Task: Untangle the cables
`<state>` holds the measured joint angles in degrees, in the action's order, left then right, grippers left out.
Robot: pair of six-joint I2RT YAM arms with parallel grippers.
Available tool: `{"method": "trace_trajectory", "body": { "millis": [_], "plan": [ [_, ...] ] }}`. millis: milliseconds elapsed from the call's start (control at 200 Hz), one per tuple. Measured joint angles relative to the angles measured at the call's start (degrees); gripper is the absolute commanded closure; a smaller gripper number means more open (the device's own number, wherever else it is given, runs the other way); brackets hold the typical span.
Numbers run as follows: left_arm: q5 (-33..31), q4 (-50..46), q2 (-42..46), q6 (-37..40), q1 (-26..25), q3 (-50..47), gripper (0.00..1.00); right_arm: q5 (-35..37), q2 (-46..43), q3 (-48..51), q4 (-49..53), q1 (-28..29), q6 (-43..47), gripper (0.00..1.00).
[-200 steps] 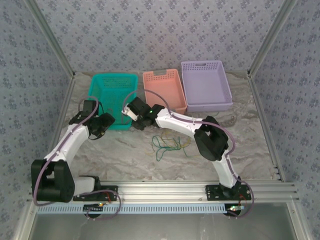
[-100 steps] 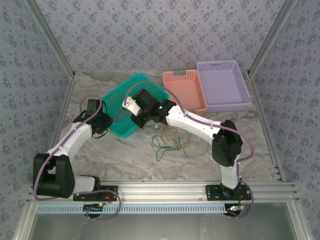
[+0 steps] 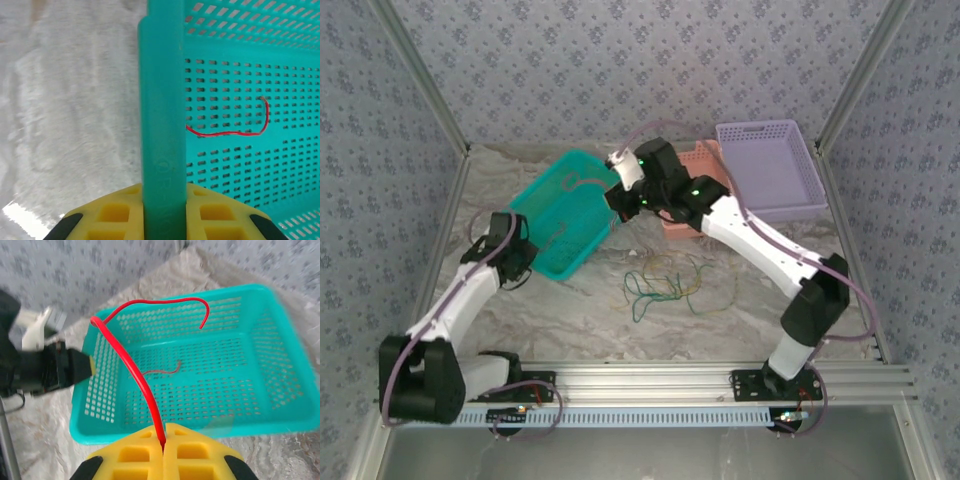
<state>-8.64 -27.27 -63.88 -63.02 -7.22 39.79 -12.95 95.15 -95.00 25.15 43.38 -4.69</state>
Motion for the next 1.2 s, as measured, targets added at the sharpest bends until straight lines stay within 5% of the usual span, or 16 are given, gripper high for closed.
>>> {"method": "trace_trajectory", "body": {
  "millis": [250,630,724,814,999,1199],
  "plan": [
    [2.2,2.9,4.3,-9.5,-0.1,-4.1,1.0,0.0,-0.8,-2.1,-6.3,-0.5,-14.6,1.0],
    [4.1,12.2,10.1,-22.6,-3.4,-11.1,0.9,-2.4,19.5,-9.7,-11.9,2.9,-38.1,1.0],
    [4.1,12.0,11.1,-23.5,-3.4,-11.7,0.91,-3.0,25.7,-13.7,-9.8,2.9,-41.6,0.6],
    [4.3,12.5,11.2,-24.0,-3.4,-12.0,0.94,-1.5,29.0,-15.9,-6.5,2.7,-42.1,0.39],
    [4.0,13.9,11.3,-26.2,-3.7,-12.6,1.0,7.0,25.4,-15.0,1.6,2.2,-40.1,0.36],
    [1.0,14.5,11.5,-29.4,-4.6,-13.0,1.0,20.5,7.8,-6.1,6.7,-1.4,-35.9,0.4]
  ]
}}
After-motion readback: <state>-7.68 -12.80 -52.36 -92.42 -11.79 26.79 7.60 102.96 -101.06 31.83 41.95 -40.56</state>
